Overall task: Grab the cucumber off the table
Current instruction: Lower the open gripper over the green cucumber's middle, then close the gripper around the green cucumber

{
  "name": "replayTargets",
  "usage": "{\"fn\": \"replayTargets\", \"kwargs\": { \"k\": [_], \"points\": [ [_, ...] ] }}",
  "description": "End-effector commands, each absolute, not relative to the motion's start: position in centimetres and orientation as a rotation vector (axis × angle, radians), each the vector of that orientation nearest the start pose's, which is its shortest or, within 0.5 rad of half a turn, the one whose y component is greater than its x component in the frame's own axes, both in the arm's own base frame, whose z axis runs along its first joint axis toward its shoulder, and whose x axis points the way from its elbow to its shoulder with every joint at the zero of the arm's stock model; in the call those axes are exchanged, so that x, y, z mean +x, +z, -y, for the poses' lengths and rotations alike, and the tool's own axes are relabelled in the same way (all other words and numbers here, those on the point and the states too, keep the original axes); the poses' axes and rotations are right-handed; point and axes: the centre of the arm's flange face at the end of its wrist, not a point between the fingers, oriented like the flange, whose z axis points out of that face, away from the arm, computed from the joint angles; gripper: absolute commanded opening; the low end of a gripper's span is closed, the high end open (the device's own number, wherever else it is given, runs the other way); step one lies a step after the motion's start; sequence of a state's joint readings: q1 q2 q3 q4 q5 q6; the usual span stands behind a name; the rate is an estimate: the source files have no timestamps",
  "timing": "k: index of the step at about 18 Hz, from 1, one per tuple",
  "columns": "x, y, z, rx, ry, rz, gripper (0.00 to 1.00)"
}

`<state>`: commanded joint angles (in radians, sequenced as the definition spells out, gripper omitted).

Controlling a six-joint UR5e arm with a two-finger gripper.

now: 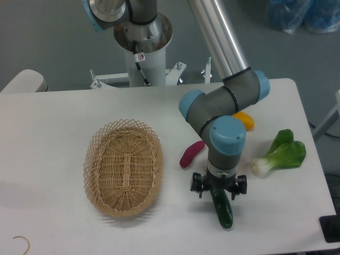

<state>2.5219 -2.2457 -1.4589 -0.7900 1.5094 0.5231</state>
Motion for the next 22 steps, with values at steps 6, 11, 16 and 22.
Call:
{"fn": "replayTargets", "kwargs": {
  "k": [6,11,16,22],
  "points": [
    [-50.3,20.6,-52.8,-2.881,0.153,0.611,1.00],
    [-50.6,19.5,-52.6,-2.898,0.165,0.620,1.00],
    [-50.7,18.7,-52.3,-2.926,0.191,0.633,0.80],
    [-50.6,18.9,-52.2,-2.929,0.195,0.630,0.31]
  ]
}}
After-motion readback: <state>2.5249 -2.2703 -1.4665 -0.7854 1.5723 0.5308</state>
